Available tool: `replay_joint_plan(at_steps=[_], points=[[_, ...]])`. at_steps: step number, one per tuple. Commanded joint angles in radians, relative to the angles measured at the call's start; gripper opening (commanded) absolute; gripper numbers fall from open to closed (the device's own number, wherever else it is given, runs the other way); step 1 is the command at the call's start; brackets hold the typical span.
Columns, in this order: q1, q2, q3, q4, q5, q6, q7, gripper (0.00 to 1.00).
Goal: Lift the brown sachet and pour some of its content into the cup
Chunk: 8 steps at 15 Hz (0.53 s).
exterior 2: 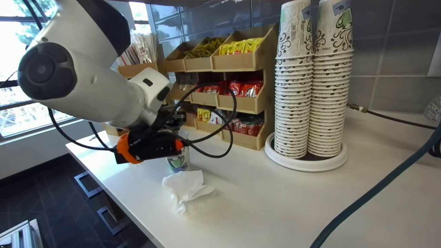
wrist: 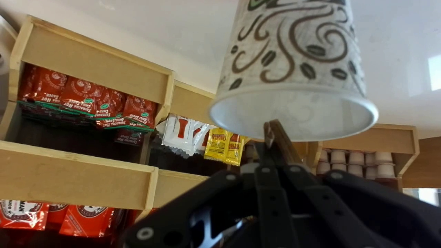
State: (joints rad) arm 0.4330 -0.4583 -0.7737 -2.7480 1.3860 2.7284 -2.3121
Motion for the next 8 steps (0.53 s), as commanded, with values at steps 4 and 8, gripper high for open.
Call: replay_joint_plan(at_steps=[4,8], points=[[-0.092,-0.023,0.084,0.003,0.006,-0.016,-0.006,0.00],[-0.144,-0.023,0.111,0.004,-0.010,-0.060,0.019,0.00]])
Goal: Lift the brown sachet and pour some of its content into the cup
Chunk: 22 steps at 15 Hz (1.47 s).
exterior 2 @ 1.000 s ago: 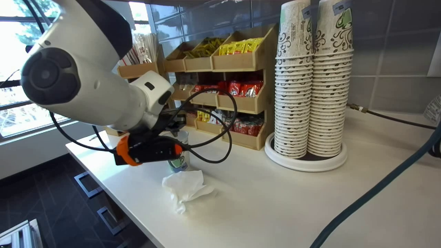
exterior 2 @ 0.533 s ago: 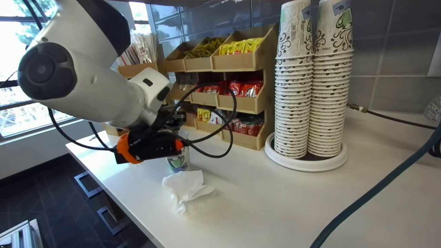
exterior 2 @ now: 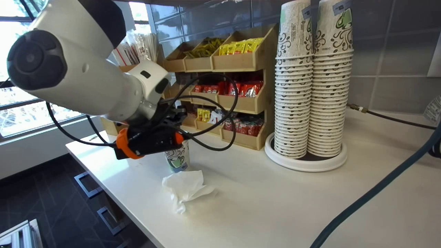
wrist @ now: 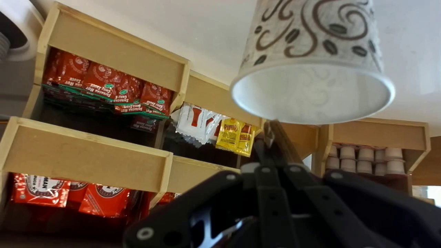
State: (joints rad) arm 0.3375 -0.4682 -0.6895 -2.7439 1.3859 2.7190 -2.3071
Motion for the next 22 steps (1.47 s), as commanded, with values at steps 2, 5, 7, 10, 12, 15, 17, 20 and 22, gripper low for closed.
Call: replay_joint_plan(at_steps=[2,5,7,10,12,15,17,20,22], points=[[-0.076,-0.009,0.035,0.000,-0.026,-0.091,0.034,0.00],[-0.121,-0.001,0.055,0.000,-0.067,-0.144,0.076,0.00],[-0.271,0.045,0.182,0.004,-0.062,-0.194,0.140,0.00],[-0.410,0.032,0.283,0.002,-0.123,-0.266,0.227,0.00],[-0.481,0.008,0.320,0.001,-0.166,-0.321,0.258,0.00],[-0.563,-0.014,0.349,0.001,-0.255,-0.407,0.323,0.00],[-0.600,-0.028,0.357,0.001,-0.303,-0.442,0.350,0.00],[-0.632,-0.052,0.368,0.001,-0.333,-0.437,0.369,0.00],[-0.640,-0.068,0.378,0.001,-0.343,-0.426,0.382,0.00]])
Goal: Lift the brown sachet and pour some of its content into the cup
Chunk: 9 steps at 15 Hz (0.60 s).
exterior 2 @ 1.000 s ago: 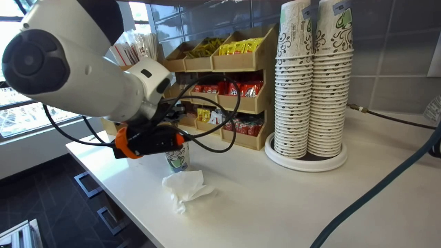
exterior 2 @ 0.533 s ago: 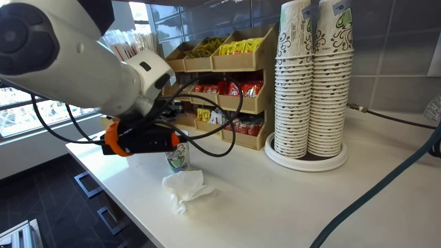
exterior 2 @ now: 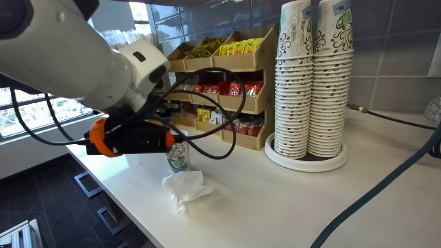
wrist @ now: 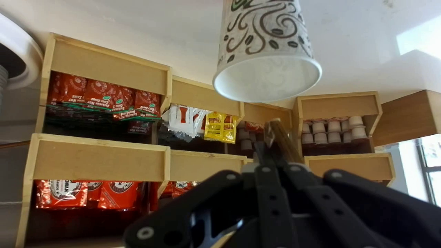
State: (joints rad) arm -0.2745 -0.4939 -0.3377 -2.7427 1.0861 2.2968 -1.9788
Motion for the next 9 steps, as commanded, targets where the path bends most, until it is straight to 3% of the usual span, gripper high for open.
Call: replay_joint_plan(at_steps=[1,9], points=[[-0.073,-0.038,0.076,0.000,-0.027,-0.019,0.051,0.00],[-0.146,-0.030,0.195,-0.001,0.045,-0.063,0.034,0.00]])
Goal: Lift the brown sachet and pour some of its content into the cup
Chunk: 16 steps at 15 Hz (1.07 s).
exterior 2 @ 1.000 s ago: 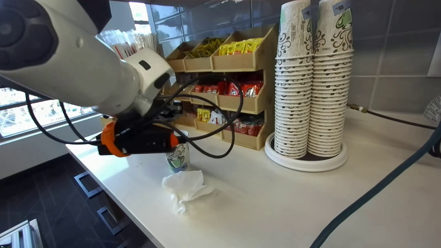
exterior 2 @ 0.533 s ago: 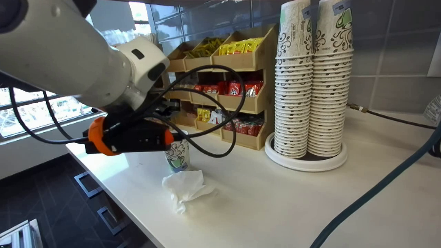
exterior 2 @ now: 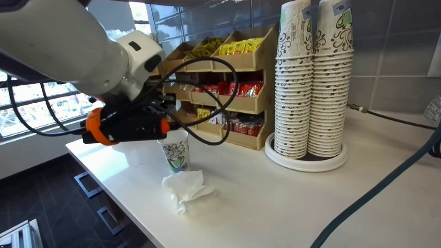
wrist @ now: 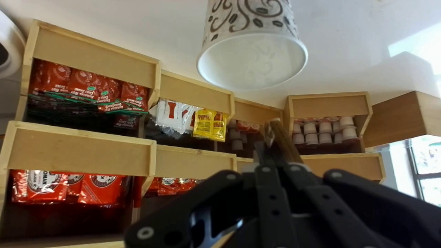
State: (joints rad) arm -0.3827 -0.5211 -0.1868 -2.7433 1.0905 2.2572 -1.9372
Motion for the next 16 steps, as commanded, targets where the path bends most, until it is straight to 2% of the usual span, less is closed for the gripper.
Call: replay_joint_plan(at_steps=[1,5,6,7,8,9,10,11,13,16], points=[[-0.040,0.002,0.052,-0.001,0.067,-0.015,-0.027,0.00],[-0.040,0.014,0.079,-0.001,0.167,0.002,-0.106,0.00],[-0.054,0.033,0.105,-0.001,0.135,0.018,-0.060,0.00],[-0.046,0.031,0.094,-0.003,0.165,-0.008,-0.106,0.00],[-0.058,0.042,0.117,-0.003,0.140,0.013,-0.076,0.00],[-0.053,0.041,0.109,-0.004,0.155,-0.016,-0.105,0.00],[-0.073,0.059,0.146,-0.004,0.111,0.032,-0.045,0.00],[-0.063,0.051,0.128,-0.004,0.149,-0.005,-0.098,0.00],[-0.080,0.056,0.151,-0.004,0.151,0.026,-0.093,0.00],[-0.084,0.057,0.129,-0.004,0.217,-0.015,-0.153,0.00]])
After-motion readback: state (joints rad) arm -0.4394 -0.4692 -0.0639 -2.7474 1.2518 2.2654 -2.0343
